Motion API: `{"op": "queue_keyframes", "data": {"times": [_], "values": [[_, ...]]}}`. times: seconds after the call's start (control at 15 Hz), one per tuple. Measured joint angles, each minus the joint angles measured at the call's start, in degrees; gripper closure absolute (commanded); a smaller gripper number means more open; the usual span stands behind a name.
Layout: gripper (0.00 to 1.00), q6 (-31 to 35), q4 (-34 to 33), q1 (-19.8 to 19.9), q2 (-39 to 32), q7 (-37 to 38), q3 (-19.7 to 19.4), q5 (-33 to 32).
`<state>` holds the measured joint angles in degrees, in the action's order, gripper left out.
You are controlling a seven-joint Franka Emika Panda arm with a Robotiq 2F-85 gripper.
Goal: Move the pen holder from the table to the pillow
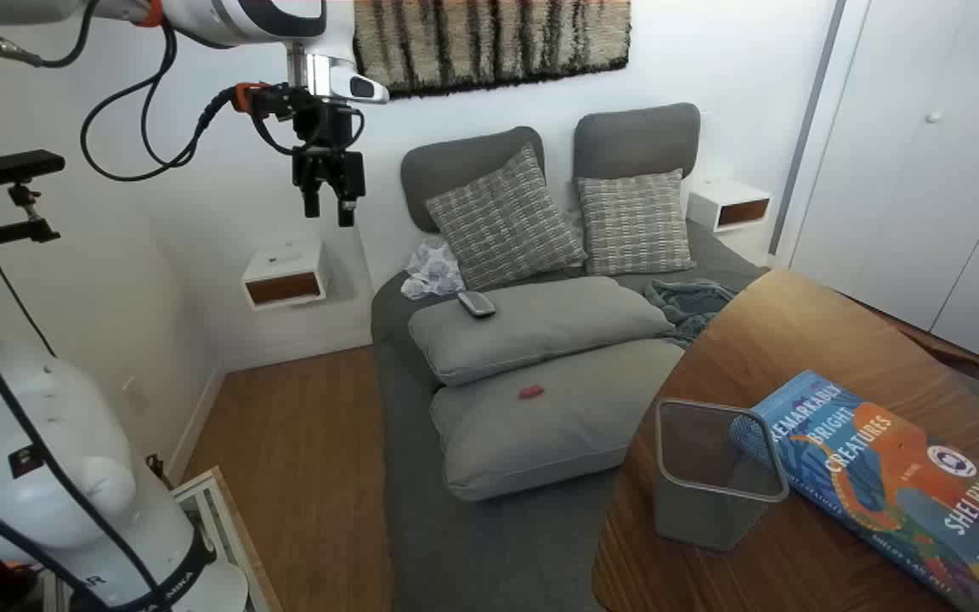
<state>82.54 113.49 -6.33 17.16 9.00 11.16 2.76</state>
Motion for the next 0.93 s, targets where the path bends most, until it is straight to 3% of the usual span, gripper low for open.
{"op": "queue_keyframes", "data": {"times": [0.53, 0.93], "values": [[0.0, 0.1, 0.0, 0.0, 0.0, 0.0, 0.0, -0.2], [0.0, 2.6, 0.1, 1.6, 0.0, 0.5, -2.0, -5.5]]}}
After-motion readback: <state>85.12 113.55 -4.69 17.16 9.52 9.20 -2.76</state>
